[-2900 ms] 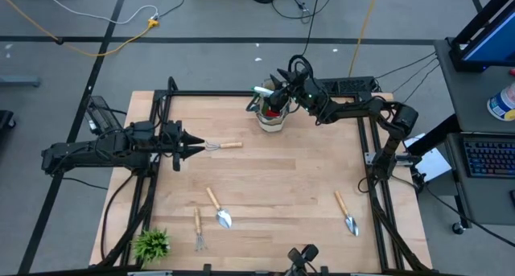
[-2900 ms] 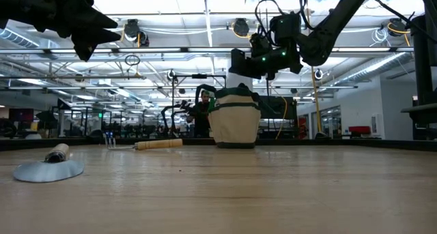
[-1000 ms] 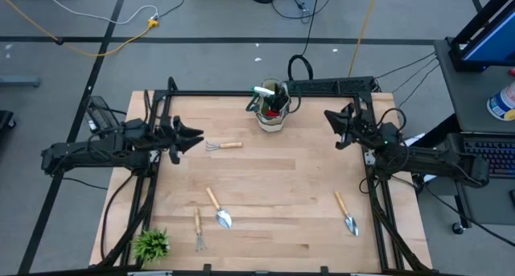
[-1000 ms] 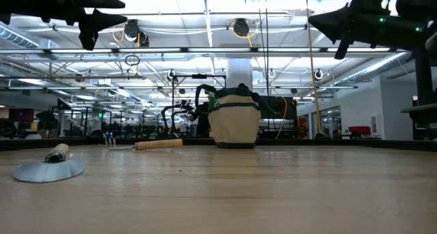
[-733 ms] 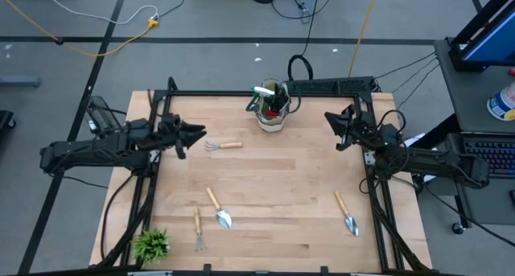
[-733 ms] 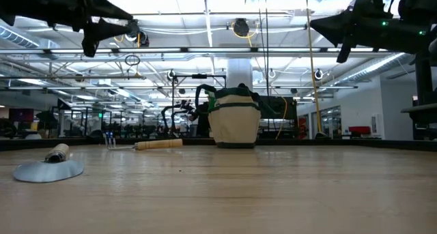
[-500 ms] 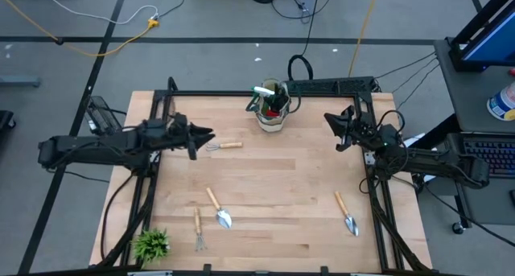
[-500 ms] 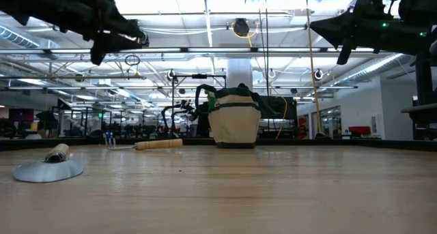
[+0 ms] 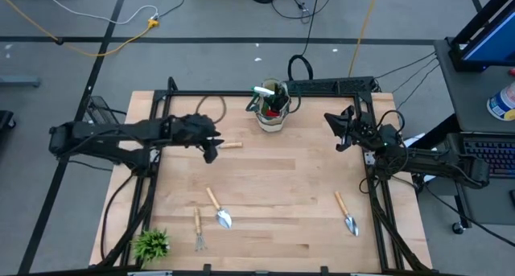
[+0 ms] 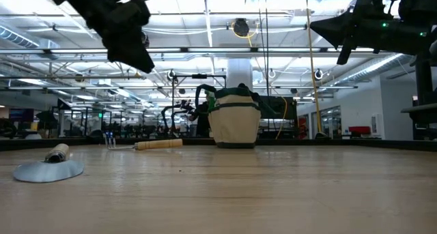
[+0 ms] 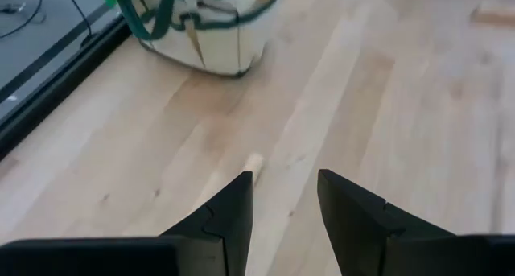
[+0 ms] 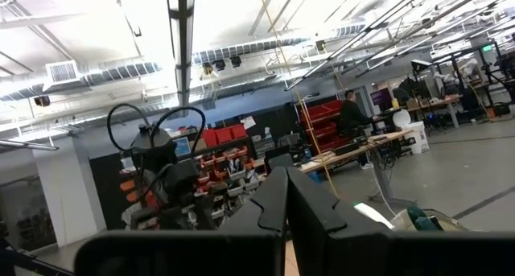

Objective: Pick & Place Garden tools in Gardening bag
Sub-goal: Put the top hand rake into the gardening bag

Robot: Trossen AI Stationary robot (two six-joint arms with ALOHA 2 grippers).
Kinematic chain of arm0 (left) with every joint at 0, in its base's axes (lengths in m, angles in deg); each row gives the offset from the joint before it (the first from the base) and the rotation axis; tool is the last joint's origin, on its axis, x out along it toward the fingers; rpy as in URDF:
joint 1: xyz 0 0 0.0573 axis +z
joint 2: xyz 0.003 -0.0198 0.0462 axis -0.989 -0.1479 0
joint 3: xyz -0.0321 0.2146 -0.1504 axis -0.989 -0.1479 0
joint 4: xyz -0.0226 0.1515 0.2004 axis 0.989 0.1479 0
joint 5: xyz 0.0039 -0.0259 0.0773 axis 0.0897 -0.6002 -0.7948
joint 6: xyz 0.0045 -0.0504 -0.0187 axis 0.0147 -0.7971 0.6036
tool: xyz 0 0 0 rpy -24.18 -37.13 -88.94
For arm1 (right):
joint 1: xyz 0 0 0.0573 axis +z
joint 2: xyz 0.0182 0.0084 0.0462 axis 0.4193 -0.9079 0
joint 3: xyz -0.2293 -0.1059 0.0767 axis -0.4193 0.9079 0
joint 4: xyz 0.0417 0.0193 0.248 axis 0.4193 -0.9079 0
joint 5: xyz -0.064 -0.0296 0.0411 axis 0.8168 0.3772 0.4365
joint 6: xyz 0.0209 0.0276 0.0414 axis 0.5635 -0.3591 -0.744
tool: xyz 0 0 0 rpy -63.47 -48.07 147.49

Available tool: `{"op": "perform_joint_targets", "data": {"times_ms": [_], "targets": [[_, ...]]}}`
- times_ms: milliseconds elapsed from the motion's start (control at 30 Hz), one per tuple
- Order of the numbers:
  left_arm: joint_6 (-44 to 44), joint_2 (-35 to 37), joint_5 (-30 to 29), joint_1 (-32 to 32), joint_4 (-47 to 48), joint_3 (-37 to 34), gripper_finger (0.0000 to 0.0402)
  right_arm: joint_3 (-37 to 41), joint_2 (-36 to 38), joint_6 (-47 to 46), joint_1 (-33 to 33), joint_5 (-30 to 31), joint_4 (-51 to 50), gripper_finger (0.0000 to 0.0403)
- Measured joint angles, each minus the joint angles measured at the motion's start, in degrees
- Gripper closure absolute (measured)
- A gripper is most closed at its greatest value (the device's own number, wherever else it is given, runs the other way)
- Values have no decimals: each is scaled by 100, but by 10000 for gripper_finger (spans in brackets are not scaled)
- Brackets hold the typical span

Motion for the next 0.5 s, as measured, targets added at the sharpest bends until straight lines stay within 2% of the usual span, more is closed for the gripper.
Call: {"op": "perform_joint_targets", "data": {"times_ms": [300,500], "targets": [[491,-1156,-342,5,988,843,256,0,0,0,-2,2,0,403],[465,-1620,-395,44,802,926,256,0,0,0,-2,-2,0,403]]}}
